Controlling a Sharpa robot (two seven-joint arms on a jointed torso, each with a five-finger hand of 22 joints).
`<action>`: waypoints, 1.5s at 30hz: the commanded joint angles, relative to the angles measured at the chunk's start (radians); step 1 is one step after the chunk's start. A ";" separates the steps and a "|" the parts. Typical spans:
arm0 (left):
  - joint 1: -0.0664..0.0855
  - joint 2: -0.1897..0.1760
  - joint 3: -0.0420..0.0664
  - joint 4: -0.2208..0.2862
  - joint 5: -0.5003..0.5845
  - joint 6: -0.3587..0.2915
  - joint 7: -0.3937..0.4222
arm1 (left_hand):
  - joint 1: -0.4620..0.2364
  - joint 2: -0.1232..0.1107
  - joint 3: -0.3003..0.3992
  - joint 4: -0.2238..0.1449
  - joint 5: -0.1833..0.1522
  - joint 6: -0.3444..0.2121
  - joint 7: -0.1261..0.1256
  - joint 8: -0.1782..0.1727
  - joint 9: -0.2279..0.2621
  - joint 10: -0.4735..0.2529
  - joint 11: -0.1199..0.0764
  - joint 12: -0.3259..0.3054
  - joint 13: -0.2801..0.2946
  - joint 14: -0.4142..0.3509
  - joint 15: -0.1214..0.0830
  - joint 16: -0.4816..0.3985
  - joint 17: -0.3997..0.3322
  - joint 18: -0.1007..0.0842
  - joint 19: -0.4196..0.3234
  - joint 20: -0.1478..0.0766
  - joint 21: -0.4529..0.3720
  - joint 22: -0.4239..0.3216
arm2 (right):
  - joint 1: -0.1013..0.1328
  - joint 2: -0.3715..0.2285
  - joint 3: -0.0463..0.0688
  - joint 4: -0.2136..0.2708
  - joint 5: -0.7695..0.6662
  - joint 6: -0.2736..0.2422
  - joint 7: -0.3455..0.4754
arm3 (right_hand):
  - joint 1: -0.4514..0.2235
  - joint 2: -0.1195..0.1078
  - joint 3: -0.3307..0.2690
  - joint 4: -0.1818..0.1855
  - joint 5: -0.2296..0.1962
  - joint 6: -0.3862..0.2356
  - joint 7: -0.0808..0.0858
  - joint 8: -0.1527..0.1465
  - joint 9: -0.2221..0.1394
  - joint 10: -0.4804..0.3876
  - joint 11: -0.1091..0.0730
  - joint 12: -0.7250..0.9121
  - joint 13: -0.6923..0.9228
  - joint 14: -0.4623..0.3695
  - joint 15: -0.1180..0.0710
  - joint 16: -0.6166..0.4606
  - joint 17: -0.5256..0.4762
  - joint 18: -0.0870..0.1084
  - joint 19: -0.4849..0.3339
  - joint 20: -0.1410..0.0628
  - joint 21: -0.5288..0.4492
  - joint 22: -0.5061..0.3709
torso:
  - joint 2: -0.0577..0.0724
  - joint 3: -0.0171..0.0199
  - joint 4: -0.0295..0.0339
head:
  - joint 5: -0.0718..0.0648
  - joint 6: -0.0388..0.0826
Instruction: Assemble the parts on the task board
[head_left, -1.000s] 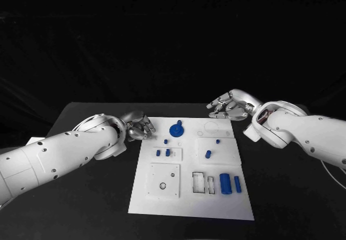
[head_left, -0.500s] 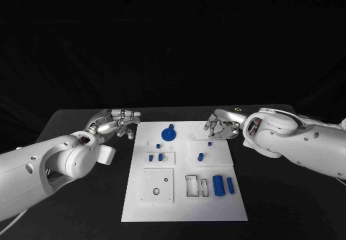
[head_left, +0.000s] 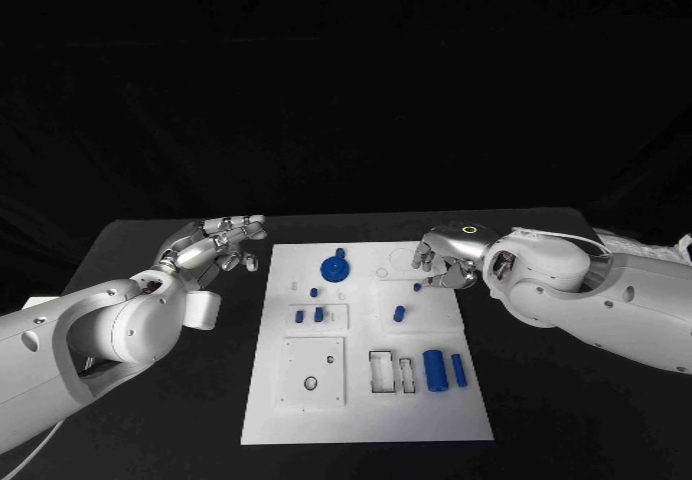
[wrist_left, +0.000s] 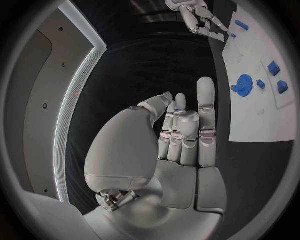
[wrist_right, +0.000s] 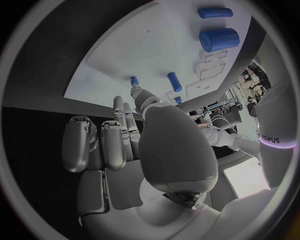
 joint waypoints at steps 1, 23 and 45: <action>0.000 -0.002 0.000 0.005 0.035 0.007 0.031 | -0.009 0.002 -0.008 0.000 -0.002 0.000 0.001 0.004 -0.002 -0.009 0.000 0.007 0.002 -0.009 -0.001 -0.005 -0.003 0.018 -0.007 0.000 -0.006 -0.002 | -0.005 0.003 0.000 0.004 -0.059 0.036 -0.023 | 0.000 -0.009 0.008 -0.001 -0.006 0.007 0.003 -0.007 -0.001 -0.010 0.002 -0.004 -0.008 0.047 0.005 -0.005 -0.002 0.007 -0.005 0.003 -0.004 -0.004 | 0.001 0.0010 0.0013 | -0.002 -0.001; 0.000 -0.015 0.000 0.026 0.038 0.005 0.026 | -0.008 0.005 -0.023 -0.003 -0.001 -0.011 0.006 0.002 -0.004 -0.030 0.005 0.026 0.011 -0.021 0.002 -0.015 -0.025 0.018 -0.010 0.003 -0.015 -0.007 | -0.022 0.038 -0.006 -0.016 -0.061 0.109 -0.012 | 0.017 0.002 0.098 -0.019 -0.015 0.038 -0.002 -0.006 0.002 0.024 -0.002 -0.015 -0.093 0.049 0.002 -0.004 -0.001 0.007 0.001 0.001 -0.013 -0.013 | 0.000 0.0013 0.0009 | 0.004 -0.018; 0.000 -0.016 0.000 0.023 0.038 0.004 0.019 | -0.004 0.007 -0.027 -0.006 0.000 -0.016 0.008 0.002 -0.005 -0.040 0.007 0.035 0.014 -0.025 0.003 -0.018 -0.033 0.018 -0.011 0.004 -0.019 -0.009 | -0.037 0.066 -0.006 -0.036 -0.068 0.119 -0.019 | 0.006 0.025 0.181 -0.045 -0.056 0.080 -0.007 0.003 0.011 0.079 -0.012 -0.014 -0.138 0.052 -0.007 0.007 0.012 0.005 0.011 -0.007 -0.006 -0.001 | 0.000 0.0019 0.0003 | 0.009 -0.030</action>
